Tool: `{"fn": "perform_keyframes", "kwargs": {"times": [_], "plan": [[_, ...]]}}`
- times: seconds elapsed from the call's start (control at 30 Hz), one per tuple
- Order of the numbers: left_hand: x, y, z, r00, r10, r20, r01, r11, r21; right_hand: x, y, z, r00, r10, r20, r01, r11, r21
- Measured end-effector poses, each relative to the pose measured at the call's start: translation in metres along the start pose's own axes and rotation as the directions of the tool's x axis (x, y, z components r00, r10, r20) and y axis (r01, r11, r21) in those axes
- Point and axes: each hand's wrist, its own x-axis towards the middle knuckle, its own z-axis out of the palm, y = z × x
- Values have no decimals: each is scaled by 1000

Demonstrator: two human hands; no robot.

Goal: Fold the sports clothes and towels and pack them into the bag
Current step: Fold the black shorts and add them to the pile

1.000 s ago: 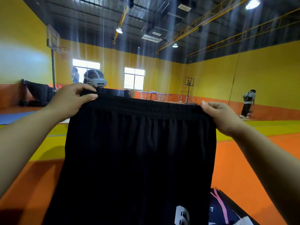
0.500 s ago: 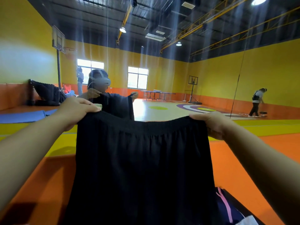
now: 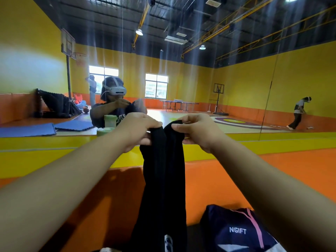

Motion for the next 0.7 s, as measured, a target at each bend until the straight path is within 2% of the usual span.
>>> {"fn": "perform_keyframes", "kwargs": {"times": [0.17,0.33,0.43,0.5,0.63,0.7], "plan": [[-2,-1,3,990,-20,139,35,994,-107,-6,4,-2,1000,-23,-15,23,1000,8],[-9,2,5,992,-17,127,33,992,-122,-16,4,0,993,-114,27,115,992,-60],[-12,3,7,983,0,182,22,993,-117,-19,7,3,987,-157,26,158,986,-59],[-13,3,6,978,-1,208,26,993,-115,-20,8,3,988,-156,11,156,985,-69],[-14,-1,4,966,-38,254,75,988,-137,-18,12,6,985,-169,-35,158,965,-208],[-15,-3,0,962,-31,272,69,989,-132,-17,14,7,983,-166,-80,148,969,-199]]}}
